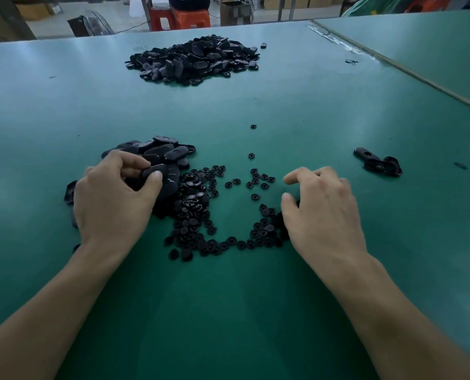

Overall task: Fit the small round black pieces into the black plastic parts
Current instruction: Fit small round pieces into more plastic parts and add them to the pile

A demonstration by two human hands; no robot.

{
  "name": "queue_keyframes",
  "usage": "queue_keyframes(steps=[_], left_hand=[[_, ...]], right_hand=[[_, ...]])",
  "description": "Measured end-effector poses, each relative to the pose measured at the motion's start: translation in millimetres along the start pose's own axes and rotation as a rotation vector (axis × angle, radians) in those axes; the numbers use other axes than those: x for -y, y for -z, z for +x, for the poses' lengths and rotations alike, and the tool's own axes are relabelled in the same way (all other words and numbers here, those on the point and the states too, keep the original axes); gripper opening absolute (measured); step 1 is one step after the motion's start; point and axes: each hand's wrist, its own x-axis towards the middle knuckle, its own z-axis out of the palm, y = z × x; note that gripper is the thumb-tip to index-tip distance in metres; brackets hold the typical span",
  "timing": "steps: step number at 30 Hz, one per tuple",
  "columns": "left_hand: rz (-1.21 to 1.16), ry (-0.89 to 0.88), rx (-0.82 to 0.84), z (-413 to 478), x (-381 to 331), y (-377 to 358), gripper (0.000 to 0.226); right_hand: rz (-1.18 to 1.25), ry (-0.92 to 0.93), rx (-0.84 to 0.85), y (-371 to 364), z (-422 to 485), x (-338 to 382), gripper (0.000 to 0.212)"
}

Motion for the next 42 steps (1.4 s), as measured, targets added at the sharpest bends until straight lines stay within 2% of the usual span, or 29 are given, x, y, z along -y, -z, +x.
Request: queue_keyframes(steps=[3, 9, 16, 19, 22, 26, 35, 40, 42], left_hand=[[0.062, -0.022, -0.012, 1, 2, -1, 0.018], [0.039, -0.007, -0.020, 1, 1, -2, 0.027], [0.035, -0.262, -0.040, -11, -8, -5, 0.012], [-0.055, -0.318, -0.022, -19, -16, -7, 0.008], [-0.190, -0.332, 0.057, -29, -27, -10, 0.008], [-0.256, -0.390, 0.161, -34, -36, -10, 0.013], [-0.271, -0.419, 0.299, -32, -39, -9, 0.027], [-0.262, -0.468, 0.300, -33, -39, -8, 0.030], [-0.282, -0.449, 0.294, -32, -39, -9, 0.021]], right_hand=[[0.051, 0.025, -0.029, -2, 1, -3, 0.025], [0.195, 0.049, -0.127, -5, 6, -10, 0.014], [0.363, 0.073, -0.311, -7, 17, -18, 0.014], [0.465, 0.055, -0.358, -7, 21, -21, 0.012], [0.676, 0.059, -0.362, -6, 19, -16, 0.012], [0.852, 0.136, -0.309, -5, 13, -2, 0.019], [1.206, 0.129, -0.061, -8, 5, 12, 0.009], [1.270, 0.173, 0.010, -13, -1, 22, 0.011], [1.275, 0.192, 0.026, -14, -2, 24, 0.011]])
